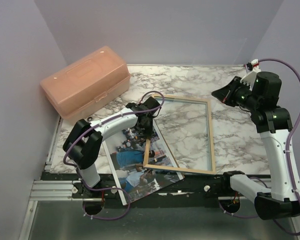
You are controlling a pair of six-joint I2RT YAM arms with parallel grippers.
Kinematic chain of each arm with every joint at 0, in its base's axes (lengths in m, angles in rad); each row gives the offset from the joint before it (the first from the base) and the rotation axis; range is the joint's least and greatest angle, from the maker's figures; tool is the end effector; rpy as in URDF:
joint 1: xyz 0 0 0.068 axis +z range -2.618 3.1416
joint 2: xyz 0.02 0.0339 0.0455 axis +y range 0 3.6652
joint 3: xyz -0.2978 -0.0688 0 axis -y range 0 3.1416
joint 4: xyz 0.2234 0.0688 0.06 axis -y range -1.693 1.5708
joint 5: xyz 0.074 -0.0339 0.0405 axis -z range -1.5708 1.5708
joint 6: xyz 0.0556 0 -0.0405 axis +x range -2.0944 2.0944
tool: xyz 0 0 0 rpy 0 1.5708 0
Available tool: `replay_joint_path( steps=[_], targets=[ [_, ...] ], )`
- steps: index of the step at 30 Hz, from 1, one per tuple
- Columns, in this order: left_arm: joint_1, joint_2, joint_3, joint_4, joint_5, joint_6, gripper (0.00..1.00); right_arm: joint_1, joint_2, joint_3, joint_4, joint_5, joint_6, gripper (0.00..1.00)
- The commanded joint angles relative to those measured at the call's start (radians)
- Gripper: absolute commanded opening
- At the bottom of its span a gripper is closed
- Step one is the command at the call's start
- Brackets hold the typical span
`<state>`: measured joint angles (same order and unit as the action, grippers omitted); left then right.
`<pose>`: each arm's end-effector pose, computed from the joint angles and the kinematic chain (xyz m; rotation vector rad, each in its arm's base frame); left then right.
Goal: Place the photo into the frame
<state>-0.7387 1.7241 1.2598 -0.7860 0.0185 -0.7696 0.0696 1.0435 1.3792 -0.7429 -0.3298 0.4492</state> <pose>0.2454 -0.2249 0.2384 -0.0405 2.9009 -0.3406 0.1759 0.0303 0.4510 0.1626 2.0083 0.6601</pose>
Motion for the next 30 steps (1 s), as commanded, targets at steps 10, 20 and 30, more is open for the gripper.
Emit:
replay_joint_path(
  steps=[10, 20, 30],
  targets=[
    [0.007, -0.101, -0.114, 0.096, -0.010, 0.029, 0.34, -0.002, -0.009, -0.109, 0.085, -0.167, 0.034, 0.00],
    [0.027, -0.134, -0.127, 0.079, -0.011, 0.055, 0.50, -0.002, 0.023, -0.103, 0.062, -0.242, 0.025, 0.01],
    [0.036, -0.003, -0.014, 0.005, -0.010, 0.029, 0.54, -0.002, 0.034, -0.098, 0.054, -0.240, 0.017, 0.00]
  ],
)
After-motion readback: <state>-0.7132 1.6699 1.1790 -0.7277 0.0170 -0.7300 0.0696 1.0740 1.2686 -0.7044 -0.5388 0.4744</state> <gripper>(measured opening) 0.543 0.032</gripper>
